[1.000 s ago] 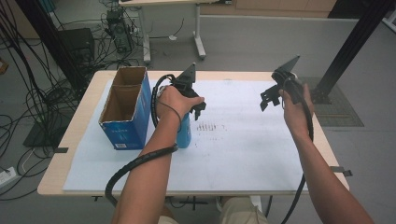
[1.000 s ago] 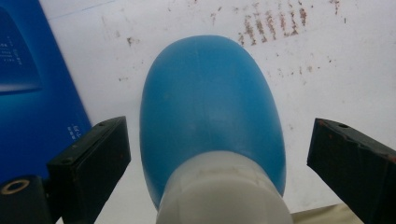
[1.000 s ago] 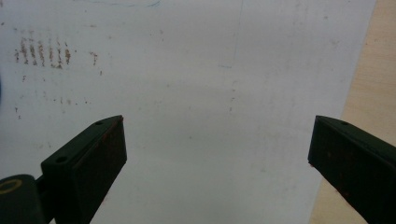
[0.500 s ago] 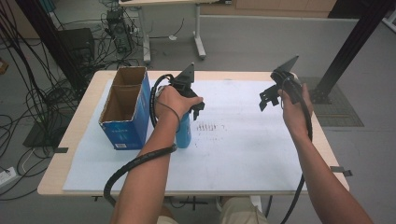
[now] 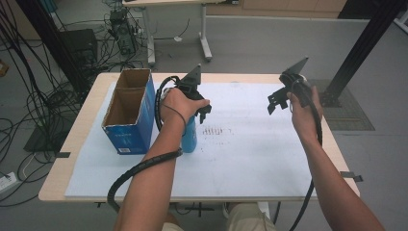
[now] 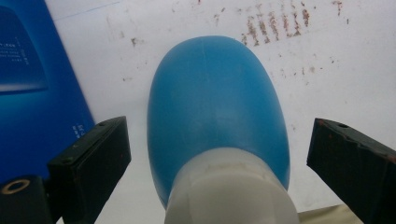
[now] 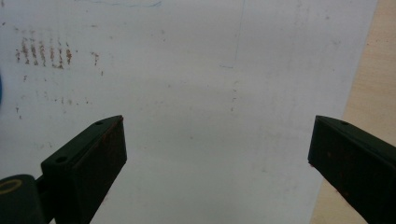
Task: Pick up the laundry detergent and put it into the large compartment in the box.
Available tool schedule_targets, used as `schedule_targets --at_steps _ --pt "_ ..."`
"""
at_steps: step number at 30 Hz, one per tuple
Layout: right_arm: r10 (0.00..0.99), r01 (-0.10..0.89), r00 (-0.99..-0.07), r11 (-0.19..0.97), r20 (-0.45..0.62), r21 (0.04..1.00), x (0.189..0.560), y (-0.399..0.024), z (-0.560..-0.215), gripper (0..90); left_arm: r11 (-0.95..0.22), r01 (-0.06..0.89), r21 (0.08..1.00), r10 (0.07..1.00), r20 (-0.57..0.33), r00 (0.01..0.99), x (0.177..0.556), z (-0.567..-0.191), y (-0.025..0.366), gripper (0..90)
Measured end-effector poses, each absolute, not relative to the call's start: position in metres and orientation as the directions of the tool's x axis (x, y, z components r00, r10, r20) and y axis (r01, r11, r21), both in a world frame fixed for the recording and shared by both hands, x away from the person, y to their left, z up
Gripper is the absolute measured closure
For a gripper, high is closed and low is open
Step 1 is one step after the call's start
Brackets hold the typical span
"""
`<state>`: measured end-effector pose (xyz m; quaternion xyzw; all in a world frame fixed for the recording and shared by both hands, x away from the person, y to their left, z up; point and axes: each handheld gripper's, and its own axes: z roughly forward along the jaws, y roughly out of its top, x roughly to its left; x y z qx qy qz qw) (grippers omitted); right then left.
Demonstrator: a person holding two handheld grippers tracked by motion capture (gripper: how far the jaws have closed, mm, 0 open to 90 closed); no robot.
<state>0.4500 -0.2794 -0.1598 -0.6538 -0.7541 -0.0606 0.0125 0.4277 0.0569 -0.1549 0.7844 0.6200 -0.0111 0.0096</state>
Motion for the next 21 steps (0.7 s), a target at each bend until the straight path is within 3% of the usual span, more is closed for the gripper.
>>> schedule_targets --at_steps 21 --pt "0.985 0.987 -0.144 0.136 0.097 0.08 0.4486 -0.2792 -0.1581 4.3 -0.229 0.974 0.007 0.973 -0.024 0.229 0.4261 -0.1523 0.0554 6.5"
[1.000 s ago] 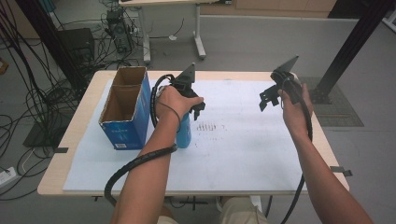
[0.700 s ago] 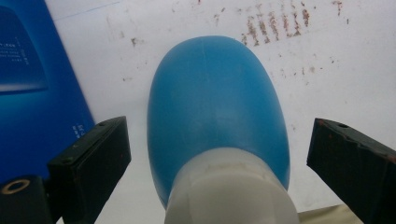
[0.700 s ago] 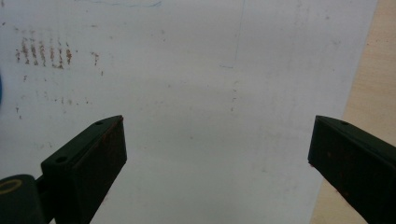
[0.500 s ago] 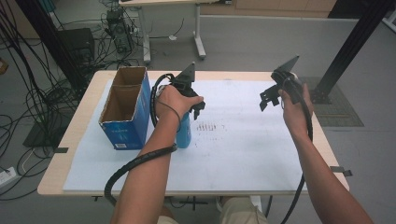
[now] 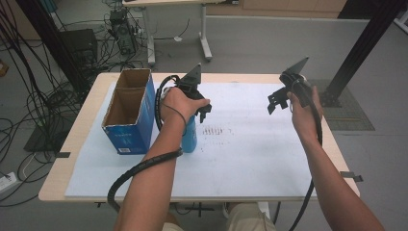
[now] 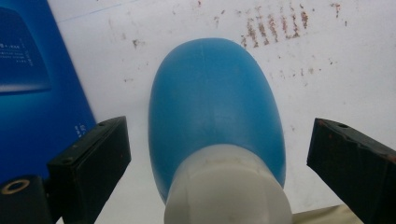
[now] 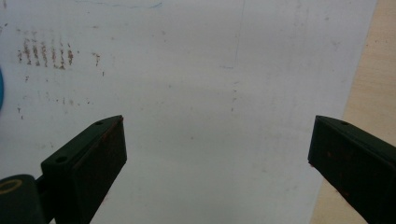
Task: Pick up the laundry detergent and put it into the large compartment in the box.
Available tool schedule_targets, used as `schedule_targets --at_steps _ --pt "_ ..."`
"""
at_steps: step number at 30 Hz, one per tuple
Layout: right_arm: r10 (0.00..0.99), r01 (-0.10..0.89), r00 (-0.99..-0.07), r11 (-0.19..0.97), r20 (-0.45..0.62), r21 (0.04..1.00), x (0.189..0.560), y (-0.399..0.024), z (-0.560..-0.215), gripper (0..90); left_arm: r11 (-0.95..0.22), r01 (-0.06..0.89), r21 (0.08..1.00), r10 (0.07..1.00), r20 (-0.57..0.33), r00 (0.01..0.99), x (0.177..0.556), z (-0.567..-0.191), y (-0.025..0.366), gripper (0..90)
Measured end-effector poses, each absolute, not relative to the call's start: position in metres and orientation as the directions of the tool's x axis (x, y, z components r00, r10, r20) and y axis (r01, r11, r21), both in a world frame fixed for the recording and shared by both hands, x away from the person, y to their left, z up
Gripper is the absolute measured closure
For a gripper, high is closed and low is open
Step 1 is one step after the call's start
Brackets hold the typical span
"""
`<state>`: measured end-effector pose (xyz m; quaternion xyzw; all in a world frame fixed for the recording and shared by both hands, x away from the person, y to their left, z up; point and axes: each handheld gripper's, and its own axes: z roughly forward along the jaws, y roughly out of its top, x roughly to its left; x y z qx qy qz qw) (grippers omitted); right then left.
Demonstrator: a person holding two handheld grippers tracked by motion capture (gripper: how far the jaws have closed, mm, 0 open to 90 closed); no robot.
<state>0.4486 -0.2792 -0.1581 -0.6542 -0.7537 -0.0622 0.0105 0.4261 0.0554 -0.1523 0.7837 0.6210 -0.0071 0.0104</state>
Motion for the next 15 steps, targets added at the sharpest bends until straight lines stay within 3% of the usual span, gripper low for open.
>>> schedule_targets --at_steps 15 --pt "0.985 0.987 -0.144 0.137 0.098 0.08 0.4483 -0.2804 -0.158 4.3 -0.231 0.973 0.005 0.973 -0.02 0.231 0.4262 -0.1517 0.0547 6.5"
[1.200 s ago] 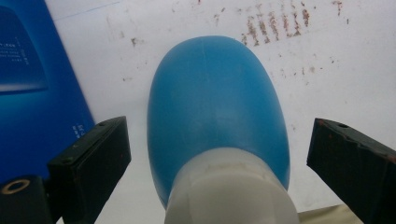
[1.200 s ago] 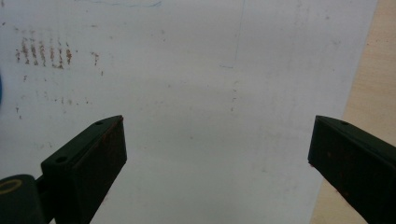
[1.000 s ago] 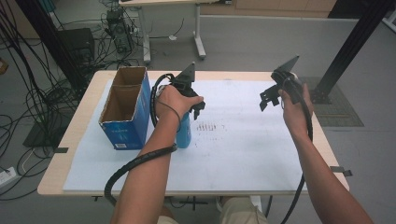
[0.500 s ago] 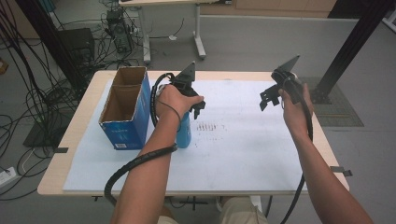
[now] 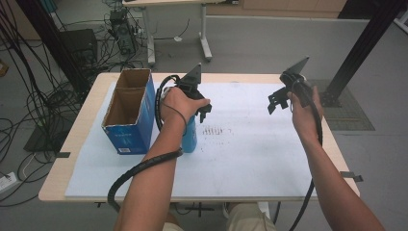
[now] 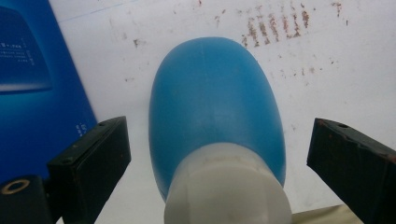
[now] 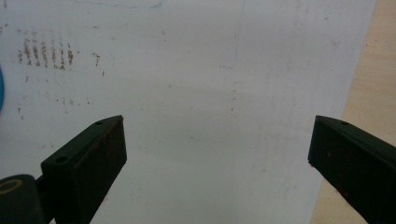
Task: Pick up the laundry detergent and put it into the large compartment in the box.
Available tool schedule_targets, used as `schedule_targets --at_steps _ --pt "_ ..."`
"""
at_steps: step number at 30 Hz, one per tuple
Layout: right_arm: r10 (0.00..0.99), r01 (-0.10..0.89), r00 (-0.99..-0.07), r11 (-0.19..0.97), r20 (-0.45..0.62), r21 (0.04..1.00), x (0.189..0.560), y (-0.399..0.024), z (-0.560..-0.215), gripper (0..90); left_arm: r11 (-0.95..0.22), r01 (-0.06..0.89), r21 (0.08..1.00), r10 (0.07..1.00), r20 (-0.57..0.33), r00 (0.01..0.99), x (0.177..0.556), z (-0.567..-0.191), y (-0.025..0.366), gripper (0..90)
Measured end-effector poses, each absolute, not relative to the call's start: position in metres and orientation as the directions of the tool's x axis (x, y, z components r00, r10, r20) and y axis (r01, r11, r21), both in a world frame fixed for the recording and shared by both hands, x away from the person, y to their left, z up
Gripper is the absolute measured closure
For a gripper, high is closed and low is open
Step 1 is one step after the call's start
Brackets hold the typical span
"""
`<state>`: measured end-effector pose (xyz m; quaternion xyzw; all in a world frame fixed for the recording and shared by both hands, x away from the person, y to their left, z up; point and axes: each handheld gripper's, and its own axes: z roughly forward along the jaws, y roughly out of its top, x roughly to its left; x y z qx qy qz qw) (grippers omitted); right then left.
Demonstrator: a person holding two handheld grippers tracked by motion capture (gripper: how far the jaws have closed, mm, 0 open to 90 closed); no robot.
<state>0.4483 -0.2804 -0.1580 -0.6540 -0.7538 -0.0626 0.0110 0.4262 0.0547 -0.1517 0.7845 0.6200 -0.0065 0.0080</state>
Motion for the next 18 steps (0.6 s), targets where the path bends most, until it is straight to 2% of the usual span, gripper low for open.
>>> schedule_targets --at_steps 18 --pt "0.985 0.988 -0.14 0.133 0.099 0.079 0.448 -0.2814 -0.1591 4.3 -0.228 0.974 0.009 0.974 -0.018 0.228 0.425 -0.152 0.0557 6.5"
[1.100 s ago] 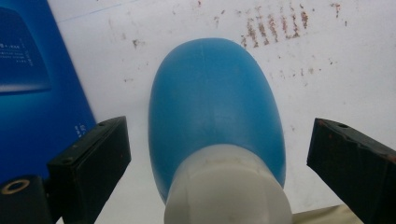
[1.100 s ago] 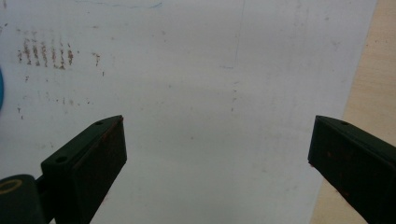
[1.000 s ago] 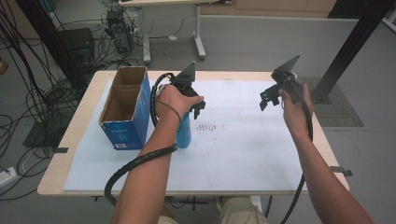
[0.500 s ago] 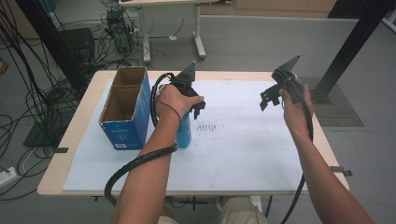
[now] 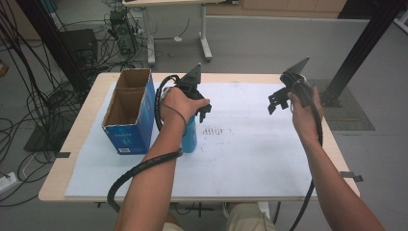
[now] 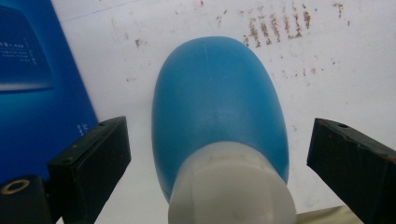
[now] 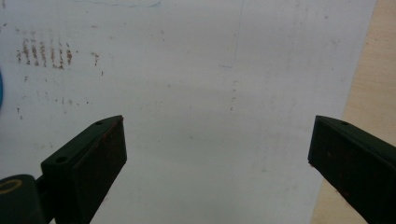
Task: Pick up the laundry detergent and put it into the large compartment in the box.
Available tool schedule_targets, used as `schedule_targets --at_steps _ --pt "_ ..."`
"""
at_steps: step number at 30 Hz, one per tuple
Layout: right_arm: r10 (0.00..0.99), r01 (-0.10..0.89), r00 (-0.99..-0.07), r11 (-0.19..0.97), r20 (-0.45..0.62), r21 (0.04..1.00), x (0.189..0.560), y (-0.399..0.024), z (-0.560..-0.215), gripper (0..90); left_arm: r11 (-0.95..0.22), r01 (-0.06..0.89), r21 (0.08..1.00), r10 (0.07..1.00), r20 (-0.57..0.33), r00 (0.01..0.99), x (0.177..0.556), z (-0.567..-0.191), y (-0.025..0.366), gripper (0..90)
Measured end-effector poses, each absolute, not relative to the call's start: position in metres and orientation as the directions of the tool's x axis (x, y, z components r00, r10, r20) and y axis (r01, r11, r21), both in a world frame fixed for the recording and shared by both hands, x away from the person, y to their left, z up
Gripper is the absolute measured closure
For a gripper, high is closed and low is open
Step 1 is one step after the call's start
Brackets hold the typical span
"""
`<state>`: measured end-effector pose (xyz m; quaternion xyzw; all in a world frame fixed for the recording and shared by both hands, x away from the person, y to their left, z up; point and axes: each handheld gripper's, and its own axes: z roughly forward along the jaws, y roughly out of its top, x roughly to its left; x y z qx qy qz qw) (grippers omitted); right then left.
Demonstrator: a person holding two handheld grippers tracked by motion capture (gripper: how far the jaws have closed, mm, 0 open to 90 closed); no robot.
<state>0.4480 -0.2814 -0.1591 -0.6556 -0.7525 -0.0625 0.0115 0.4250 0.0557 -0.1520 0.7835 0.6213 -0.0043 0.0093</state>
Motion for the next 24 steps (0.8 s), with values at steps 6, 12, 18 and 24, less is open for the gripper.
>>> schedule_targets --at_steps 6,12,18,24 --pt "0.985 0.988 -0.14 0.133 0.102 0.078 0.4482 -0.2821 -0.1595 4.4 -0.226 0.974 0.008 0.974 -0.02 0.226 0.4252 -0.1528 0.0554 6.5" --pt "0.985 0.988 -0.14 0.133 0.099 0.077 0.4485 -0.2811 -0.1589 4.3 -0.224 0.975 0.01 0.974 -0.02 0.224 0.4249 -0.152 0.0557 6.5" --pt "0.985 0.988 -0.143 0.136 0.099 0.079 0.4482 -0.2805 -0.1586 4.3 -0.226 0.974 0.011 0.974 -0.019 0.226 0.4243 -0.1521 0.0564 6.5" --pt "0.985 0.988 -0.141 0.133 0.1 0.081 0.4479 -0.2815 -0.158 4.3 -0.224 0.975 0.014 0.975 -0.016 0.224 0.4236 -0.1511 0.0565 6.5"
